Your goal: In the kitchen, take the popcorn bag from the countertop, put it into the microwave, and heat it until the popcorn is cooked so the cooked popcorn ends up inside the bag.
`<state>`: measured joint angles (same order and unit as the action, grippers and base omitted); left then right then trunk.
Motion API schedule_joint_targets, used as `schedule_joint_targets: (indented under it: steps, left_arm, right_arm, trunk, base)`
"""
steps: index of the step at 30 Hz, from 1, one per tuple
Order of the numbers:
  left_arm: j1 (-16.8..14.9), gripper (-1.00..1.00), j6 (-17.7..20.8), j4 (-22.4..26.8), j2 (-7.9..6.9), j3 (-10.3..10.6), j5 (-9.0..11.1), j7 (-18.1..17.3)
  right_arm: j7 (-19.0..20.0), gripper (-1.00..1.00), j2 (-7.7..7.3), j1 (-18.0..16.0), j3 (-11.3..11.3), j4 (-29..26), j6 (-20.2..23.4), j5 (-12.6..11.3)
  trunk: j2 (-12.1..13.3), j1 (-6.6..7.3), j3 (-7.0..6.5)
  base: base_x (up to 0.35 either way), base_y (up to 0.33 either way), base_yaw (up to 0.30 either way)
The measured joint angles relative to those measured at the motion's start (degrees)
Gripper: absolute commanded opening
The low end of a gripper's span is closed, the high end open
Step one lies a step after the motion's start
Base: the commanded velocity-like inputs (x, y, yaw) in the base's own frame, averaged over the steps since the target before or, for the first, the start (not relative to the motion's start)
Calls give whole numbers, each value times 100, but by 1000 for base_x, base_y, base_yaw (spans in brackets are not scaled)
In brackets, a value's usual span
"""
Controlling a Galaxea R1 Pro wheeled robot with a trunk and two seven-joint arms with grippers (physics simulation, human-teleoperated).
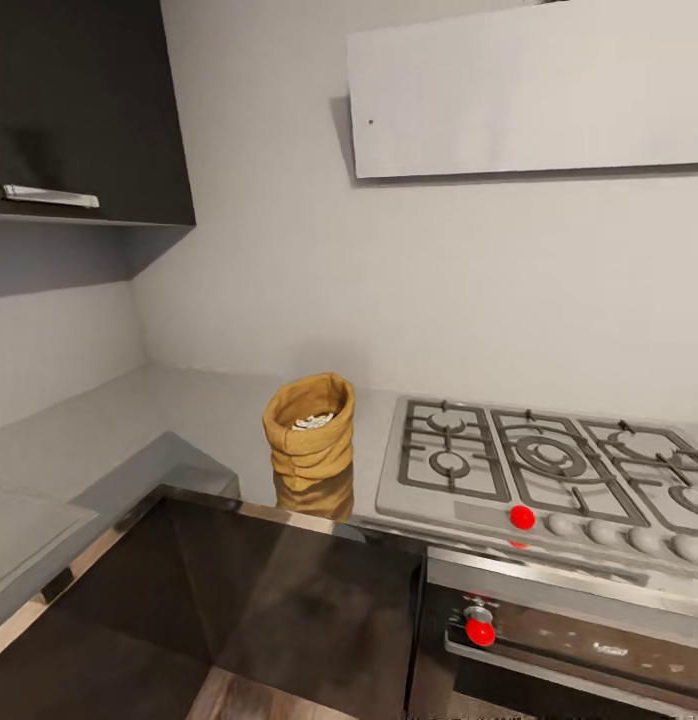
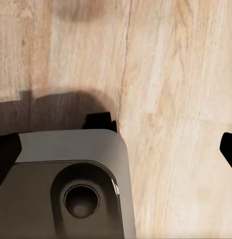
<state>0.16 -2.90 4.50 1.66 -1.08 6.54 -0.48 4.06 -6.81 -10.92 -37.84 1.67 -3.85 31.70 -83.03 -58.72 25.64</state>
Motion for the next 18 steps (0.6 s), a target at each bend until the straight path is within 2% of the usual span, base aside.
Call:
schedule_joint_targets:
  steps: [16,18]
  left_arm:
    - [0,100,0,1,0,0,4,0]
    - [0,100,-1,1,0,0,4,0]
  right_arm:
    - [0,100,-1,0,0,0,3,0]
    - [0,100,-7,-1,0,-2,9,0]
  trunk:
    - [0,0,0]
    - [0,0,0]
  base:
    - [0,0,-240]
    - [0,0,-95]
